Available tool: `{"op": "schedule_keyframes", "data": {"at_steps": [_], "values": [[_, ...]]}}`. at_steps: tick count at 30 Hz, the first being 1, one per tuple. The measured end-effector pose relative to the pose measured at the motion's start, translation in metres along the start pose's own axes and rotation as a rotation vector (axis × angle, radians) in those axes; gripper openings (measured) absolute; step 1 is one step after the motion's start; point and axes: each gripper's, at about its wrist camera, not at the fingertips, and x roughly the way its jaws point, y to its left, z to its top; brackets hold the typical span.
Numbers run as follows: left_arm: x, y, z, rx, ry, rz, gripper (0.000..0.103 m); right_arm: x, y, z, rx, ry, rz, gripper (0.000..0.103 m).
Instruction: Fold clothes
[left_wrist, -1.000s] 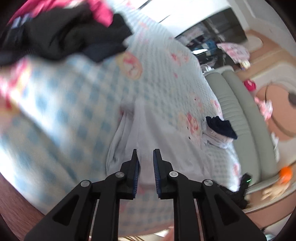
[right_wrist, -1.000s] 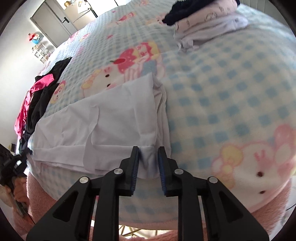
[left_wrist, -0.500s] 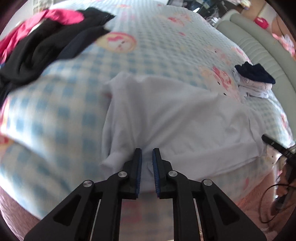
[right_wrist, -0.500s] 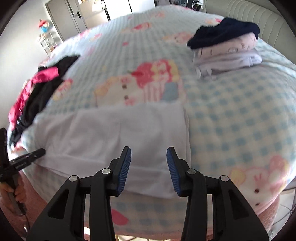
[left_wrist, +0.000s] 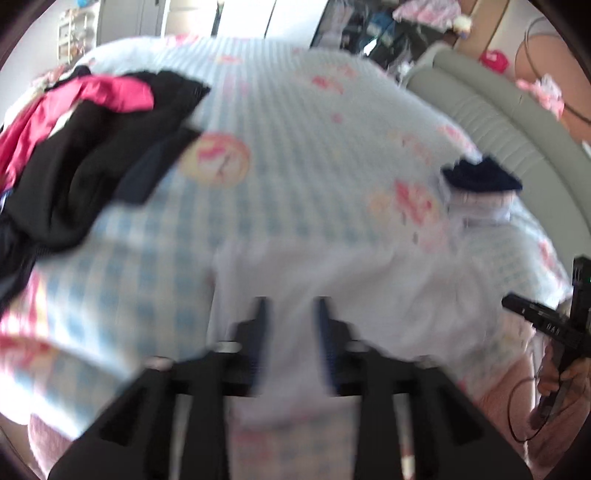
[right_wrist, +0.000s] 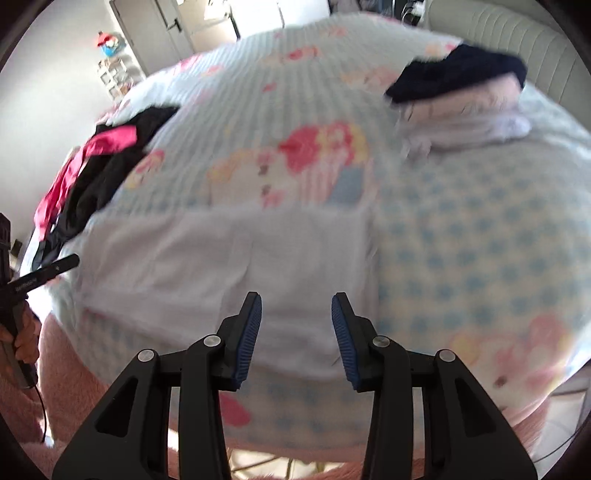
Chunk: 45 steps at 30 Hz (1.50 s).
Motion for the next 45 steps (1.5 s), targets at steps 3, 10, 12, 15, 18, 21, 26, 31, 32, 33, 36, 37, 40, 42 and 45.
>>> {"op": "schedule_keyframes", "data": {"at_steps": [3, 10, 12, 15, 18, 21, 26, 31, 32, 33, 36, 37, 40, 42, 45], "values": [[0.027, -0.012, 0.018, 0.017, 0.034, -0.018, 0.047, 0.011, -0.008, 0.023, -0.009, -0.017, -0.081, 0.040], [0.076, -0.021, -0.003, 0.047, 0.124, 0.040, 0.044, 0.060, -0.004, 0.033, -0.039, 0.071, -0.078, 0.040], [0.070, -0.007, -0.012, 0.017, 0.106, 0.090, 0.036, 0.073, -0.003, 0.026, -0.053, 0.101, -0.119, 0.040], [0.058, 0.024, -0.022, -0.080, 0.097, 0.074, 0.031, 0.076, -0.016, 0.014, 0.012, 0.103, -0.107, 0.040], [0.055, 0.039, -0.024, -0.112, 0.109, 0.057, 0.021, 0.074, -0.030, 0.005, 0.082, 0.095, -0.098, 0.042], [0.038, 0.029, -0.018, -0.077, 0.060, 0.076, 0.028, 0.050, -0.042, 0.010, 0.135, 0.005, -0.133, 0.042], [0.015, -0.009, -0.001, 0.060, -0.060, 0.015, 0.041, 0.022, -0.042, 0.023, 0.076, -0.096, -0.166, 0.042], [0.054, -0.020, 0.006, 0.103, 0.013, 0.052, 0.041, 0.057, -0.031, 0.030, 0.030, -0.019, -0.150, 0.041], [0.063, -0.016, 0.007, 0.093, 0.034, 0.070, 0.041, 0.065, -0.027, 0.030, 0.021, -0.004, -0.160, 0.041], [0.070, -0.007, 0.008, 0.058, 0.051, 0.081, 0.041, 0.072, -0.027, 0.029, 0.022, 0.007, -0.171, 0.041], [0.072, 0.027, 0.004, -0.067, 0.057, 0.032, 0.025, 0.086, -0.035, 0.026, 0.052, 0.027, -0.197, 0.041], [0.069, 0.034, 0.003, -0.090, 0.051, 0.019, 0.019, 0.086, -0.041, 0.025, 0.072, 0.031, -0.203, 0.041], [0.052, 0.047, 0.002, -0.117, 0.004, 0.060, 0.019, 0.082, -0.059, 0.023, 0.144, 0.029, -0.177, 0.042], [0.042, 0.051, 0.002, -0.129, -0.027, 0.106, 0.023, 0.075, -0.060, 0.023, 0.136, 0.014, -0.227, 0.042], [0.027, 0.053, 0.003, -0.161, -0.090, 0.047, 0.030, 0.073, -0.051, 0.031, 0.100, -0.005, -0.194, 0.042]]}}
